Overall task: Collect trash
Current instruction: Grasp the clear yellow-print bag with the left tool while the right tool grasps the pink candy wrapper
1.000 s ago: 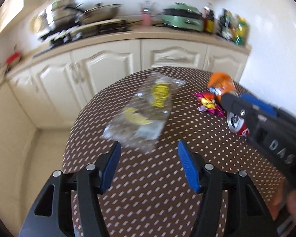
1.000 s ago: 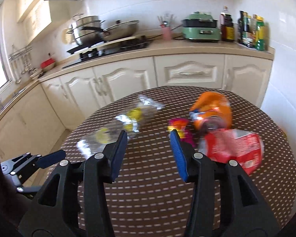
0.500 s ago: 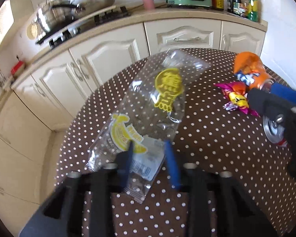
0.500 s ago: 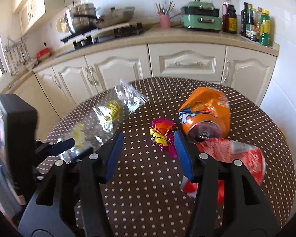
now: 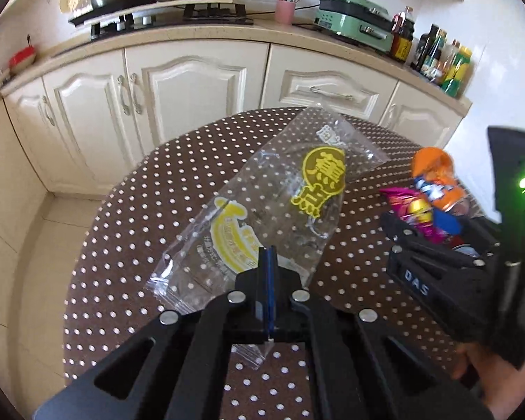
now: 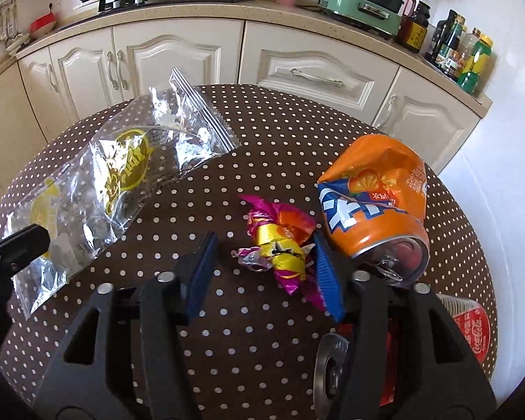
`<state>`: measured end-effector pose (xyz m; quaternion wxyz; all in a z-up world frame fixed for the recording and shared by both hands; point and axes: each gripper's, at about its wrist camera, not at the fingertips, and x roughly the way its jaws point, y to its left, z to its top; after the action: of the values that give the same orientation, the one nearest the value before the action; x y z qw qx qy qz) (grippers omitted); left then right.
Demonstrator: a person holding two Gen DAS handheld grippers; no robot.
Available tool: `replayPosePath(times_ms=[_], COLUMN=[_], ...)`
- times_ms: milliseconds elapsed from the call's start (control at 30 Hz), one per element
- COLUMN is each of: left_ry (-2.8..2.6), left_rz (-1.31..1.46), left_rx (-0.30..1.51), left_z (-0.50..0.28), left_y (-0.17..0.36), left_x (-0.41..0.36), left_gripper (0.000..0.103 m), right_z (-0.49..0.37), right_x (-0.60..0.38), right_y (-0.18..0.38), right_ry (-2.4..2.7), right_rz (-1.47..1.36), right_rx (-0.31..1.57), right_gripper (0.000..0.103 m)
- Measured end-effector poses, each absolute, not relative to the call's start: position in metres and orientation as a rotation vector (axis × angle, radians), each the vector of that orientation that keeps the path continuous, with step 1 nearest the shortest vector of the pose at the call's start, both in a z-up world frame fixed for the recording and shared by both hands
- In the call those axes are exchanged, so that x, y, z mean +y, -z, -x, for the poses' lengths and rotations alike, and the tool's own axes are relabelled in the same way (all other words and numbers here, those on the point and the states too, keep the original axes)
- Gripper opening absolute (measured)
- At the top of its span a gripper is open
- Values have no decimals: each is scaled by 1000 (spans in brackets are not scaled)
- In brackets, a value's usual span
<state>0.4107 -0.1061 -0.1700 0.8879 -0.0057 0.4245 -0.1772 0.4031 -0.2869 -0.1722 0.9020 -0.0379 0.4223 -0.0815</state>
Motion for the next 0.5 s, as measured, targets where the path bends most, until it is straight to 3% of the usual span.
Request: replayPosePath(times_ms=[67, 133, 200, 233, 500], left_ry=[390, 388, 354, 335, 264], left_rz=[63, 94, 116, 128, 269], left_rx=[889, 889, 864, 848, 849], left_z=[-412, -410, -406, -402, -397], left_y=[169, 168, 166, 165, 167], left_x=[-99, -92, -84, -79, -42], left_gripper=[2, 9, 43, 47, 54], right_z=[-402, -400, -395, -392, -374], right_x=[-288, -289, -287, -285, -258], right_y=[171, 169, 163, 157, 120], right_ry=[156, 135, 98, 85, -85], right_rz=[69, 53, 20, 8, -82], right_rx=[867, 855, 825, 802, 673], right_gripper=[35, 33, 32, 32, 32])
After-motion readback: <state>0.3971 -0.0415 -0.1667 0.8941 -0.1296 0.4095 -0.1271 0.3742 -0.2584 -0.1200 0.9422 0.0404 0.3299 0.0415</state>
